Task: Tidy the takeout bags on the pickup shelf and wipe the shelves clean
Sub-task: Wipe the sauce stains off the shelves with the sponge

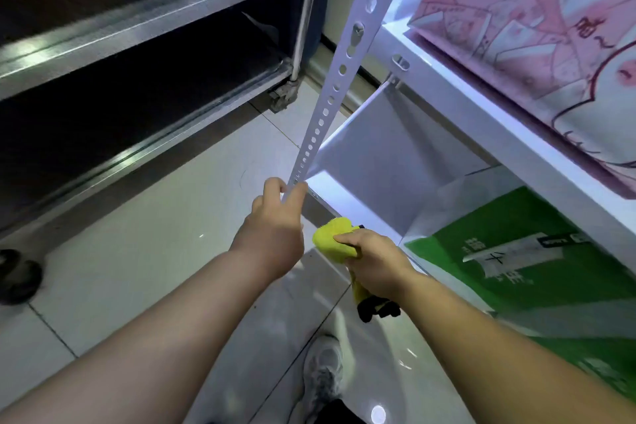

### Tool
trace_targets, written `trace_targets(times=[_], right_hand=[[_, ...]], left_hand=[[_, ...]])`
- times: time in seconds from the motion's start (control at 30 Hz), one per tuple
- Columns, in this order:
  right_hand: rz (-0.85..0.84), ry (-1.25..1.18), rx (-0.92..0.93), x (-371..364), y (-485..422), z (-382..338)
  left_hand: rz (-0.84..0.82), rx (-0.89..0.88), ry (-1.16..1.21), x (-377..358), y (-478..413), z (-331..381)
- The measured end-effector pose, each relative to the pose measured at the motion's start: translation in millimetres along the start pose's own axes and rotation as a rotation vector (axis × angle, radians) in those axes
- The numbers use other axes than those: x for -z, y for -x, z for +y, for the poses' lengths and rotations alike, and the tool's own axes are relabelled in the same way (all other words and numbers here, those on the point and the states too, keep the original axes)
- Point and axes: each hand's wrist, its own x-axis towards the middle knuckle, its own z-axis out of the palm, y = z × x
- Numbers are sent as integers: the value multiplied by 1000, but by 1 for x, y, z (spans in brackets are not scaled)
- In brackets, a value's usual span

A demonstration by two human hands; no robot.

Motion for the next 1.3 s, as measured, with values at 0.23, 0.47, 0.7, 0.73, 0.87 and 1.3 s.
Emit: trace_targets(times=[0.23,0.47,0.7,0.73,0.87,1.3], right_hand=[[45,-146,103,34,114,-57],[191,-309,154,95,226,-139],[352,-559,241,148,315,-177],[399,-584,241,154,325,-179],[575,-719,196,172,362,-178],[625,-416,202,225,520,-139]], left_hand=[[-243,17,10,73,85,20],[-239,-159,122,168,151,66],[-17,-420,228,247,178,132],[-10,-462,197,253,181,140],[31,-534,83,272,202,175],[-80,-467,199,279,305,276]])
